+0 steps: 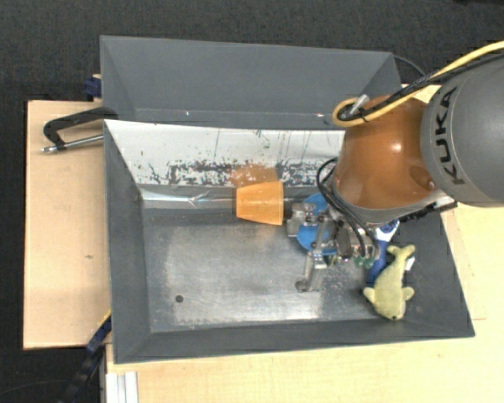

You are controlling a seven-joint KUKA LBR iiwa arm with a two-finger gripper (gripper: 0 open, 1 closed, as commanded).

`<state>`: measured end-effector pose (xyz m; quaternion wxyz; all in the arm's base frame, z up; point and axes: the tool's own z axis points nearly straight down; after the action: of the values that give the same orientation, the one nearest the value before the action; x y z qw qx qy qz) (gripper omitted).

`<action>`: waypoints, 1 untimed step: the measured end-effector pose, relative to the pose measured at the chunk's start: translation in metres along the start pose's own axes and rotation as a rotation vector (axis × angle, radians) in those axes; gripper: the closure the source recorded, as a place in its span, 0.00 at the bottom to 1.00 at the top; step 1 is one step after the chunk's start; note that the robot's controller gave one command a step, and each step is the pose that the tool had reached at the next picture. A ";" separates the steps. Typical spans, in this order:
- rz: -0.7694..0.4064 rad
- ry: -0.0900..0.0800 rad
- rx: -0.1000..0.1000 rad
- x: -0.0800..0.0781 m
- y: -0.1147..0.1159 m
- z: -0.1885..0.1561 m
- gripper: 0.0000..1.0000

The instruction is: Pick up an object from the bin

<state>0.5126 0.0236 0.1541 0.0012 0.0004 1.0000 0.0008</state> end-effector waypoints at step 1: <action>-0.030 -0.009 0.002 -0.083 -0.023 0.009 0.00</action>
Offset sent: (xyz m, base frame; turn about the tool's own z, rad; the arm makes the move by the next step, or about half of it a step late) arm 0.0791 -0.0228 -0.0103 -0.0315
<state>0.5959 0.0001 0.1450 0.0057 -0.0144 0.9999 -0.0002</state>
